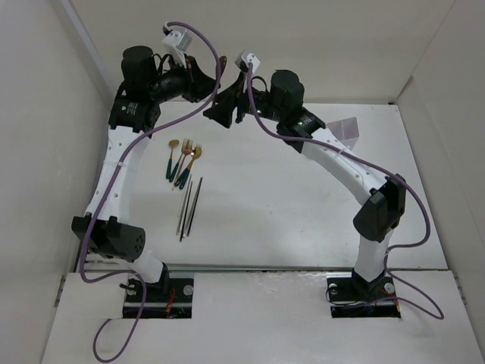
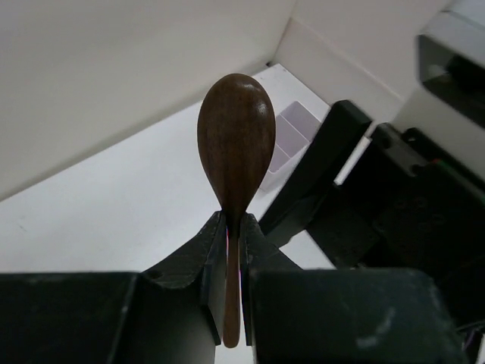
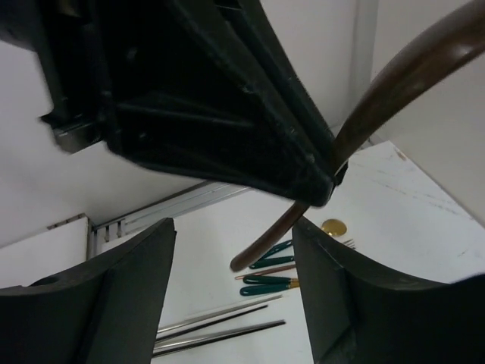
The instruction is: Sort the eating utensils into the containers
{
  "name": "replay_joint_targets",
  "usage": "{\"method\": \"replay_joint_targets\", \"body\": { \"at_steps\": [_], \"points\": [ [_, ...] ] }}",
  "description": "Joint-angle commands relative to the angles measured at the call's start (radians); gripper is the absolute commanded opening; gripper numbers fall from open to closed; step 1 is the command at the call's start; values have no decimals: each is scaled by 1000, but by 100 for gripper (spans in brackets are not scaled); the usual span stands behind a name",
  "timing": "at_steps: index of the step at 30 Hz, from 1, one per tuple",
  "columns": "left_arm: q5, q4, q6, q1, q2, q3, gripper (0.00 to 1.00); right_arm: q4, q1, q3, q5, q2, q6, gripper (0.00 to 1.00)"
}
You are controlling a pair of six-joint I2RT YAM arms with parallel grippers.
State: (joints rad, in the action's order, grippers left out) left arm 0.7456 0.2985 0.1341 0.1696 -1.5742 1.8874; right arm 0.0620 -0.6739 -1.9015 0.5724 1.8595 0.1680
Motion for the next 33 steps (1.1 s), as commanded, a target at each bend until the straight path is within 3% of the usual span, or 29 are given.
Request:
{"method": "replay_joint_targets", "body": {
  "at_steps": [1, 8, 10, 12, 13, 14, 16, 17, 20, 21, 22, 23, 24, 29, 33],
  "points": [
    [21, -16, 13, 25, 33, 10, 0, 65, -4, -45, -37, 21, 60, 68],
    [1, 5, 1, 34, 42, -1, 0, 65, -4, -36, -143, 30, 91, 48],
    [1, 5, 1, 34, 42, -1, 0, 65, 7, -27, -155, 30, 102, 31],
    [-8, 5, -8, 34, 42, -10, 0, 65, 16, -27, -140, 30, 102, 31],
    [-21, 5, -8, 34, 42, -10, 0, 65, 26, -27, -111, 30, 102, 43],
    [-31, 5, -8, 34, 42, -10, 0, 65, 37, -37, -53, 30, 102, 43],
    [-31, 16, -17, 34, 42, -19, 0, 65, 37, -48, -40, 41, 125, 29],
    [-31, 16, -18, 34, 42, -19, 0, 65, 37, -48, -64, 41, 125, 4],
    [-40, 25, -27, 44, 42, -31, 0, 65, 37, -37, -75, 41, 125, 0],
    [-40, 34, -39, 44, 42, -31, 5, 65, 46, -37, -75, 41, 125, 0],
    [-25, 34, -48, 44, 42, -31, 24, 65, 46, -37, -75, 41, 125, 0],
    [-16, 48, -48, 44, 42, -40, 53, 65, 46, -28, -88, 41, 125, 0],
    [-15, 60, -48, 44, 33, -40, 100, 65, 69, -13, -127, 26, 125, 0],
    [-153, 85, -59, 33, 33, -76, 100, 65, 195, 246, -345, -91, 99, 0],
    [-308, 53, -59, -21, 68, -190, 100, 65, 348, 467, -561, -155, 62, 0]
  ]
}}
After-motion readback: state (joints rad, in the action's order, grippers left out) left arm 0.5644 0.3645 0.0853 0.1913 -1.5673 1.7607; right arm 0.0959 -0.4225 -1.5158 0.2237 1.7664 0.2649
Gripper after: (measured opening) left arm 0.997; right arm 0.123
